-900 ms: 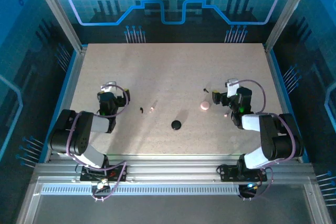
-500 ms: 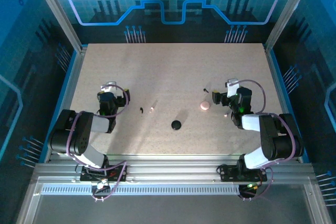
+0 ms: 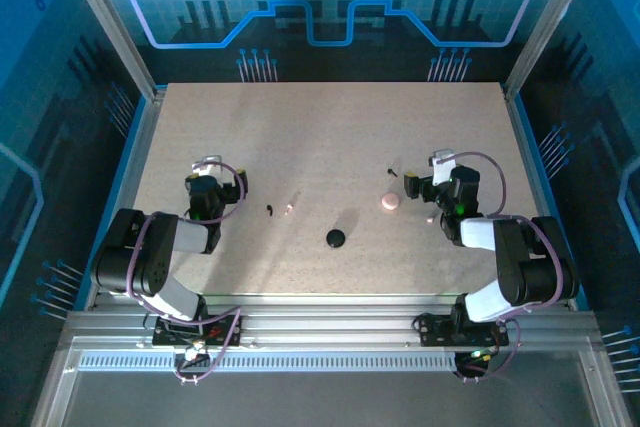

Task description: Insert the wireless bluetooth earbuds into the charging case

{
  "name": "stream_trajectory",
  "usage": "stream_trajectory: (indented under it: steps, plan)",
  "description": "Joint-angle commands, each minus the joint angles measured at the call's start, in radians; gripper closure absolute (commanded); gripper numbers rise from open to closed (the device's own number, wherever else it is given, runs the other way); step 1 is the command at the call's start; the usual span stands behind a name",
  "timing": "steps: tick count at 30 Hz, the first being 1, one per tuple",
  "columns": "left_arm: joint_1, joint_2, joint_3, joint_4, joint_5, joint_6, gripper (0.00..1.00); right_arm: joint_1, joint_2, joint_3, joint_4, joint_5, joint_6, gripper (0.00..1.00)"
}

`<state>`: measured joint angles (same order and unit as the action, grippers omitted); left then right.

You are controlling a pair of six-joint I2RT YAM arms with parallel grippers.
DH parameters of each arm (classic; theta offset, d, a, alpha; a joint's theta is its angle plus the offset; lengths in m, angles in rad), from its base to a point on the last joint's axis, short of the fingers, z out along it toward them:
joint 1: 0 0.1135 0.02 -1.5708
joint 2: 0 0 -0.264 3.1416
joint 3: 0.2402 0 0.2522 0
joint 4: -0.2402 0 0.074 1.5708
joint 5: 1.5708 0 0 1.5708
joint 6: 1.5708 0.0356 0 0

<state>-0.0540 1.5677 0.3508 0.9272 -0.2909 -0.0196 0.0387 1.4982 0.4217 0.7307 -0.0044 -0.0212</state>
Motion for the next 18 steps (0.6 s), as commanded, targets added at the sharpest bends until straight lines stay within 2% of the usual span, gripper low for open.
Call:
stream_trajectory:
  steps: [1, 5, 8, 12, 18]
  plan:
    - [0.004, -0.033, -0.011, 0.07, 0.015, 0.011, 0.01, 0.006, -0.016, 0.055, -0.066, 0.029, 0.018, 0.0]
    - [-0.031, -0.124, -0.011, -0.004, 0.011, 0.056, 0.01, 0.01, -0.065, 0.227, -0.426, 0.067, 0.053, 0.0]
    - [-0.062, -0.228, 0.062, -0.216, -0.003, 0.082, 0.01, 0.038, -0.096, 0.311, -0.633, 0.077, 0.067, 0.0]
    - [-0.08, -0.33, 0.217, -0.536, 0.007, 0.014, 0.01, 0.125, -0.15, 0.419, -0.905, 0.13, 0.093, 0.0]
    - [-0.109, -0.35, 0.414, -0.903, 0.094, -0.086, 0.02, 0.281, -0.194, 0.574, -1.308, 0.141, 0.176, 0.0]
